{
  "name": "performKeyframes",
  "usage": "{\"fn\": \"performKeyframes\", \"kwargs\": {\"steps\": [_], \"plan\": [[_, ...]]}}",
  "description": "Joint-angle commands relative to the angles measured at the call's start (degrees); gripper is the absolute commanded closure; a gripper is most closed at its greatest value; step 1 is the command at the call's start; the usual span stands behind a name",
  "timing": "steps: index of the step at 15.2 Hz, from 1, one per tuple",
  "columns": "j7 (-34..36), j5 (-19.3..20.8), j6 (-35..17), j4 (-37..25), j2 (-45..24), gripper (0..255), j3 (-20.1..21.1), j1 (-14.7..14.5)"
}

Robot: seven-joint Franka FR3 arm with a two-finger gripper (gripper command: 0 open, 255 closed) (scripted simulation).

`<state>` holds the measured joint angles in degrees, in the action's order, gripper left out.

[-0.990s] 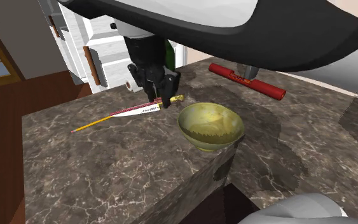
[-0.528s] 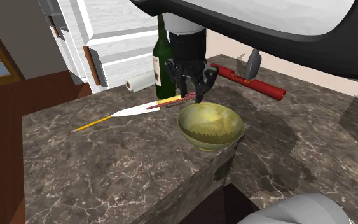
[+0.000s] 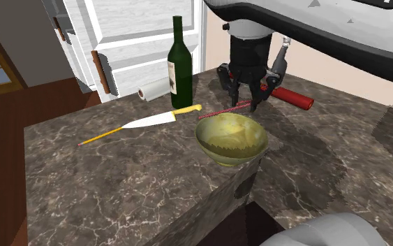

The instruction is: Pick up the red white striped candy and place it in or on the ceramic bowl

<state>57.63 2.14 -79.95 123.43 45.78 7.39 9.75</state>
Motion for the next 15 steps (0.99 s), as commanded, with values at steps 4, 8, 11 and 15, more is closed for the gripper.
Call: {"fn": "performKeyframes", "kwargs": {"steps": [4, 8, 11, 15], "plan": [[-0.03, -0.02, -3.32, 5.10, 1.78, 255, -0.22, -0.19], [0.21, -0.19, -5.95, 9.01, 3.05, 255, -0.13, -0.38], [0.40, -0.32, -7.92, 11.86, 3.90, 255, -0.06, -0.52], [0.48, -0.38, -8.84, 13.14, 4.26, 255, -0.02, -0.59]]}}
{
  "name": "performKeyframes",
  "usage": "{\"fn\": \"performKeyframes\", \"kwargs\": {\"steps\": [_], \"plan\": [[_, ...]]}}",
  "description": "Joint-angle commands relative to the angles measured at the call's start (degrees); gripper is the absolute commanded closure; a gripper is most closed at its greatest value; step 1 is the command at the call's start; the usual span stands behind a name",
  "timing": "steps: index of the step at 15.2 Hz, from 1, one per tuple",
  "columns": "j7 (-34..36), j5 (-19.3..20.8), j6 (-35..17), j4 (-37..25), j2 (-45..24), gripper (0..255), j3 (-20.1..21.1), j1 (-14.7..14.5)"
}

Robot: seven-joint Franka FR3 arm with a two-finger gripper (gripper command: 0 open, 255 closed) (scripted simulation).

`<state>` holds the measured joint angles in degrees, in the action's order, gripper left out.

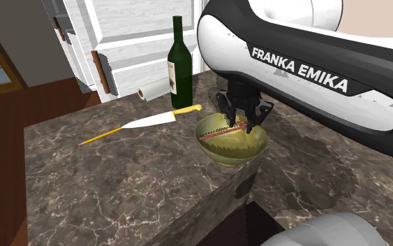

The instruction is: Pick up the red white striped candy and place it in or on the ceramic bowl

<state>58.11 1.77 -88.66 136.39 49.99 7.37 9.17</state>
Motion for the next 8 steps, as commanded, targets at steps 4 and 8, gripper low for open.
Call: {"fn": "performKeyframes", "kwargs": {"steps": [4, 8], "plan": [[0.01, -0.01, -0.13, 0.18, 0.06, 255, 0.00, -0.01], [0.01, -0.01, -0.13, 0.18, 0.06, 0, 0.00, -0.02]]}}
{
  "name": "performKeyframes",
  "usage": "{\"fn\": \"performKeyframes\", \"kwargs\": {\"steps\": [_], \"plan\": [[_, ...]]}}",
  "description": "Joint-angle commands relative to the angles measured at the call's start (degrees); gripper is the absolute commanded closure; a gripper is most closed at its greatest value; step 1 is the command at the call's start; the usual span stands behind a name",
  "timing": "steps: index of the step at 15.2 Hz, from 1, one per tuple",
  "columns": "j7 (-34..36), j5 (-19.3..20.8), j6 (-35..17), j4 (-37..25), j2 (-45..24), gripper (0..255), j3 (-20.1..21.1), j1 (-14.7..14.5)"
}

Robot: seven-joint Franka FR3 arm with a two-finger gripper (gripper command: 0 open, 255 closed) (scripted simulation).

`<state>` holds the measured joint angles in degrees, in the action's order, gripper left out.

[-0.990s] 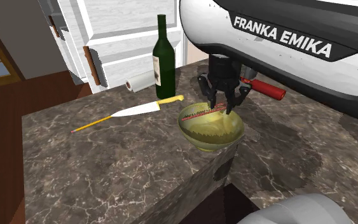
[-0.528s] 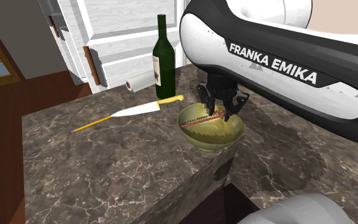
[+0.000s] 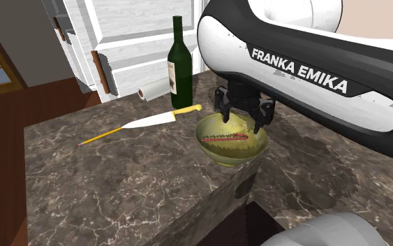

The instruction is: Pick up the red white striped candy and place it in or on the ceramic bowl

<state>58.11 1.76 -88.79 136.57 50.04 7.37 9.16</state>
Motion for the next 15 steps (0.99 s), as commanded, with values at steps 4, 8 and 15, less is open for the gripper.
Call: {"fn": "performKeyframes", "kwargs": {"steps": [4, 8, 15], "plan": [[0.02, -0.02, 1.71, -2.31, -0.60, 0, 0.10, 0.05], [0.08, -0.05, 6.43, -9.01, -2.59, 0, 0.39, 0.25], [0.08, -0.05, 6.43, -9.01, -2.59, 0, 0.39, 0.25]]}}
